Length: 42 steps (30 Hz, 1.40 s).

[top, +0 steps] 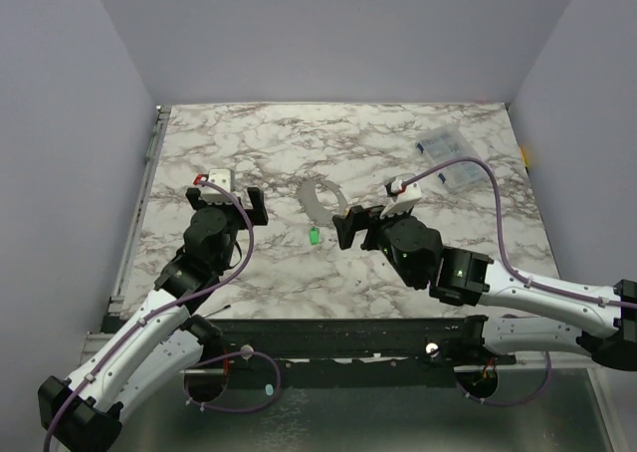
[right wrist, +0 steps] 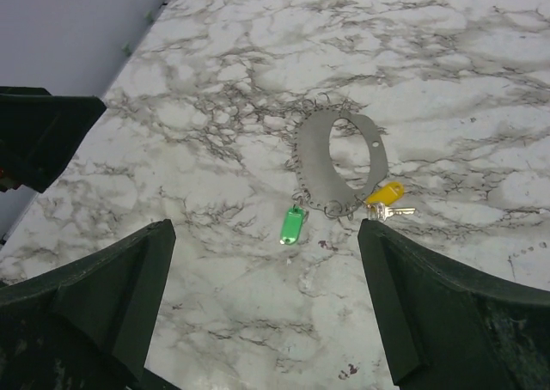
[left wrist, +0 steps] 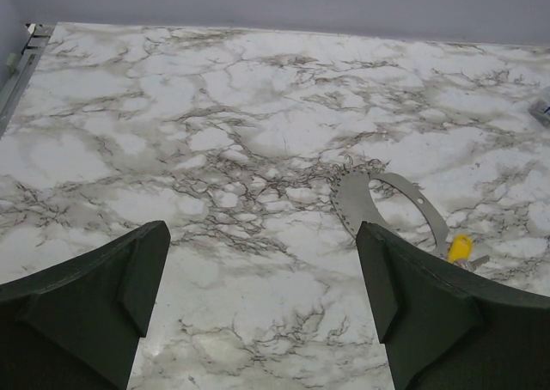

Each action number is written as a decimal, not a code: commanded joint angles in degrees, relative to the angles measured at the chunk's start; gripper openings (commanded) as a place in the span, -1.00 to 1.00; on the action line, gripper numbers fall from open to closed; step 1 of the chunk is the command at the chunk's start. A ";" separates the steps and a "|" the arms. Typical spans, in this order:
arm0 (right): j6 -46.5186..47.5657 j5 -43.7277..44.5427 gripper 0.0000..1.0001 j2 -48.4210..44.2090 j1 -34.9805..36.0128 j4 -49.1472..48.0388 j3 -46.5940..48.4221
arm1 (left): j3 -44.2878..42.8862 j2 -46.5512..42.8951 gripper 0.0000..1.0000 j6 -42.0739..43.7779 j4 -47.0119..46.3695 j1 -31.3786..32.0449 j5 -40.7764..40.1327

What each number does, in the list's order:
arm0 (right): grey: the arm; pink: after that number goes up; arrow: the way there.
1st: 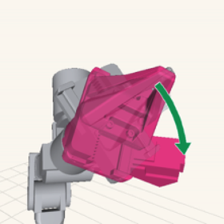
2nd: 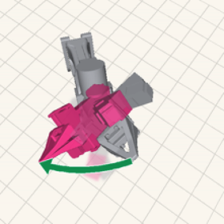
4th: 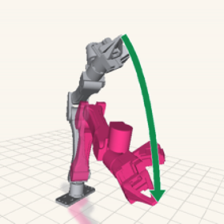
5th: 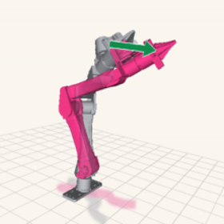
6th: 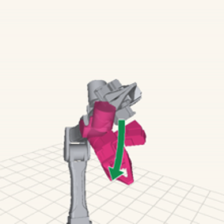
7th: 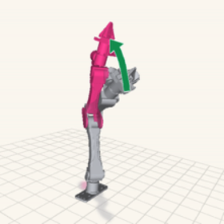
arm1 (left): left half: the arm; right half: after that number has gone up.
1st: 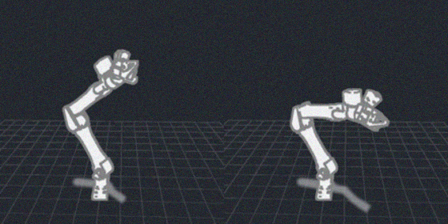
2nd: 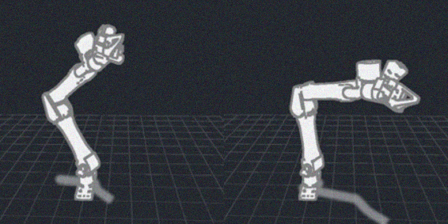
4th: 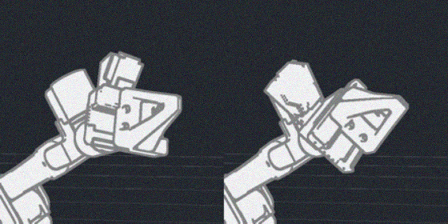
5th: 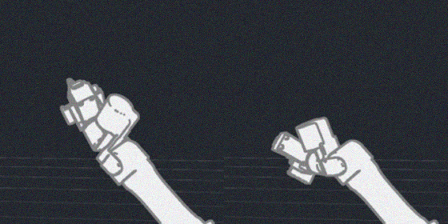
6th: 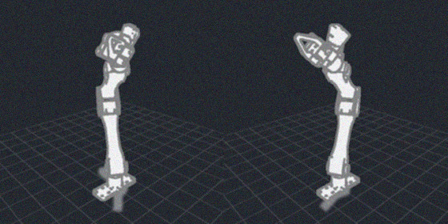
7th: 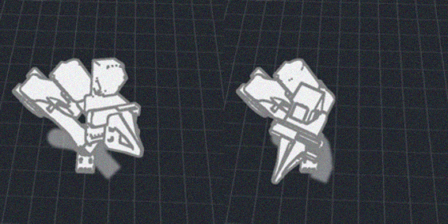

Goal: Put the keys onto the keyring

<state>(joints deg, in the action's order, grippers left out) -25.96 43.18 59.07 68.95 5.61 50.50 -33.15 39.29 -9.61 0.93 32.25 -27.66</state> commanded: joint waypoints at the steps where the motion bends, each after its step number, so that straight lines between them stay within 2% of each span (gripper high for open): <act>1: 1.89 -1.91 1.00 -0.75 0.37 -1.65 0.07 | -1.03 0.13 0.97 -0.96 1.65 -0.21 1.28; 4: 6.16 3.71 1.00 -2.17 0.36 0.84 0.09 | -1.21 0.00 0.97 -1.07 2.01 -0.25 2.10; 8: 16.45 5.99 1.00 -7.71 0.25 -5.75 -4.91 | -1.30 -0.01 0.97 -1.27 2.15 -0.26 2.47; 12: 16.39 5.61 1.00 -10.20 -2.03 -5.80 -7.35 | -1.63 0.15 0.97 -1.34 2.55 -0.21 2.78; 15: 8.79 -0.54 1.00 -9.49 -7.56 0.13 -6.92 | -1.92 -0.28 0.97 -1.55 3.00 -0.26 2.89; 18: 1.07 -11.33 1.00 -7.21 -15.03 3.61 -6.45 | -1.84 -0.65 0.96 -1.78 2.97 -0.22 2.90; 20: -1.53 -15.63 1.00 -5.97 -17.18 4.88 -6.23 | -1.75 -0.55 0.97 -1.80 3.02 -0.26 2.96; 28: -1.68 -25.47 1.00 -4.68 -17.27 2.69 -6.55 | -2.08 0.72 0.95 -1.75 3.25 -0.26 3.62; 37: -0.64 -29.89 1.00 -1.32 -17.27 0.21 -4.92 | -1.92 0.86 0.96 -1.68 3.22 -0.25 3.17; 42: 1.31 -35.10 1.00 -1.64 -17.27 -5.07 -6.60 | -2.01 1.10 0.96 -1.47 3.42 -0.26 3.15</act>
<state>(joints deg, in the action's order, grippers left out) -26.02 13.04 57.74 51.68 5.58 43.86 -33.32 40.32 -10.92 3.14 32.25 -25.10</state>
